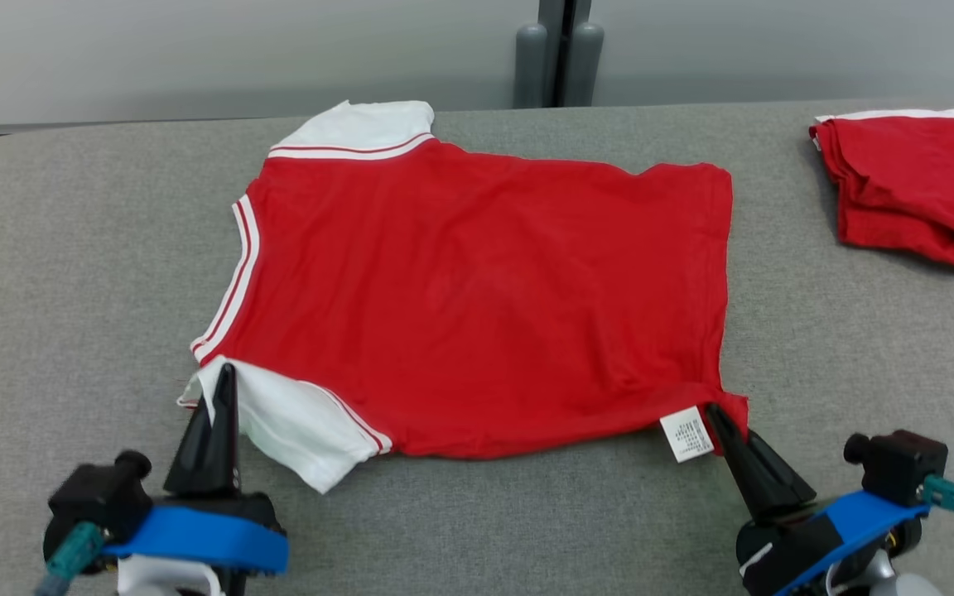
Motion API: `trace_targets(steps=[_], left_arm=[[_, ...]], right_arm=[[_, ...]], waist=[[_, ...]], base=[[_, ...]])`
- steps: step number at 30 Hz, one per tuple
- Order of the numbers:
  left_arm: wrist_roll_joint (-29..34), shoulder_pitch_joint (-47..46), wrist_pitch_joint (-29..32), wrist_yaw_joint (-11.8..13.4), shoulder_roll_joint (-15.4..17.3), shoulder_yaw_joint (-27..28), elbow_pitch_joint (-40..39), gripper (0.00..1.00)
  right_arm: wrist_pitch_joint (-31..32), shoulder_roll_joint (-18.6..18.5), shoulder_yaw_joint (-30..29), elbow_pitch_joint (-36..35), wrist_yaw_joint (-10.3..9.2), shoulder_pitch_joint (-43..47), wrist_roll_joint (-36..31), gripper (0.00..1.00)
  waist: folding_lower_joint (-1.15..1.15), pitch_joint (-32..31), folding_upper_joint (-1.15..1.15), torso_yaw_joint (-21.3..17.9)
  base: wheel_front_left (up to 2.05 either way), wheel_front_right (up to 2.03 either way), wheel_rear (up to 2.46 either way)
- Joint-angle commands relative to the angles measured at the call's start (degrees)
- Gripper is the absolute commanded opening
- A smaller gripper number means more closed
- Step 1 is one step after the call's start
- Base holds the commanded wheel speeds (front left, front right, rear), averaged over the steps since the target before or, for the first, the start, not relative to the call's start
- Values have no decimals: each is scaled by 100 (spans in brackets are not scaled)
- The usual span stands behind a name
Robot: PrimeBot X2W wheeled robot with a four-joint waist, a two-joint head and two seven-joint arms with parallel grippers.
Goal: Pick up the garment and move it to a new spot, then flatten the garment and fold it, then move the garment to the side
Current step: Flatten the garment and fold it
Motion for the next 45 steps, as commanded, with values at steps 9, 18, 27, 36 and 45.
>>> trace_targets(steps=[9,18,27,36,45], left_arm=[[48,-1195,107,-211,265,61,588,0],[55,-2146,51,-398,342,12,1364,0],[148,-2960,-89,-537,353,-137,2426,100],[139,-2595,-321,-450,329,-16,2625,100],[222,-2010,-353,-362,362,-31,2610,100]], right_arm=[[71,-113,170,408,3,-872,248,0],[-37,-91,179,825,3,-1568,24,0],[-231,-101,393,1167,3,-2010,-176,100],[-404,-183,124,1040,3,-1398,-398,100],[-136,76,-278,876,3,-921,-704,100]], waist=[[-1,402,0,-123],[-1,842,0,-180],[-1,1055,0,-234],[-1,789,0,-186],[-1,679,0,-125]], base=[[0,0,0],[0,0,0],[0,0,0],[0,0,0],[0,0,0]])
